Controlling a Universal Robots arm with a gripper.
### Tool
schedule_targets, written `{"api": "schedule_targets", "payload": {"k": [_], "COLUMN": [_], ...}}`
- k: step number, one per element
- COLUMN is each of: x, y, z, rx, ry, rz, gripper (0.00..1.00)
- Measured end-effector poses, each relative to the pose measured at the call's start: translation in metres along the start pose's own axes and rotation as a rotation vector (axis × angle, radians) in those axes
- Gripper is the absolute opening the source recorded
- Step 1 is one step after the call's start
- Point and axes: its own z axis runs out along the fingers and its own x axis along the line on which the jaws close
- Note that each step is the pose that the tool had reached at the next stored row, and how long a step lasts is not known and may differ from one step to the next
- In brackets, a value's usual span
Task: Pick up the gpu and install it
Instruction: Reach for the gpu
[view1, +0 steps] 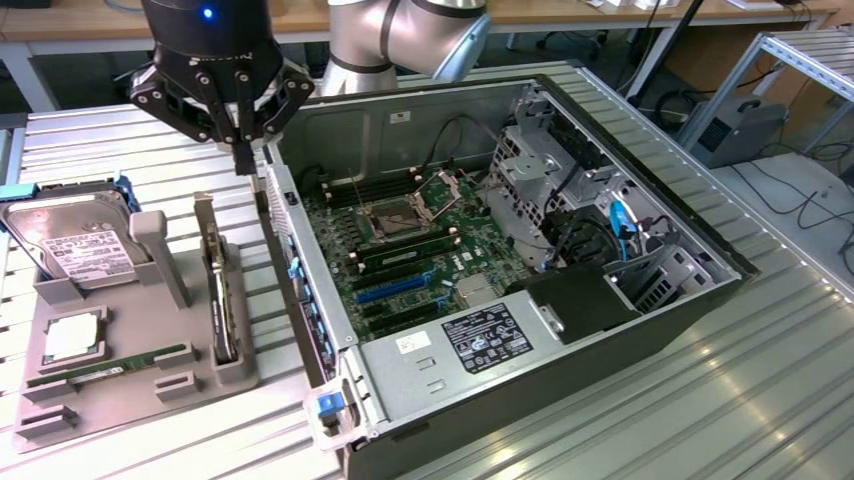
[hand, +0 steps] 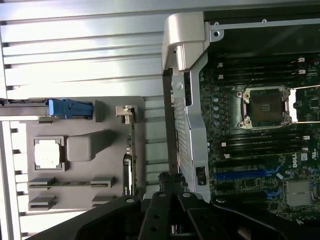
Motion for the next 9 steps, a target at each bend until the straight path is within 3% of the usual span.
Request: {"api": "schedule_targets", "payload": {"k": [9], "x": [0.0076], "y": [-0.0006], "z": [0.0000], "rx": [0.0000], "ry": [0.0000], "rz": [0.000], "gripper": [0.11]}}
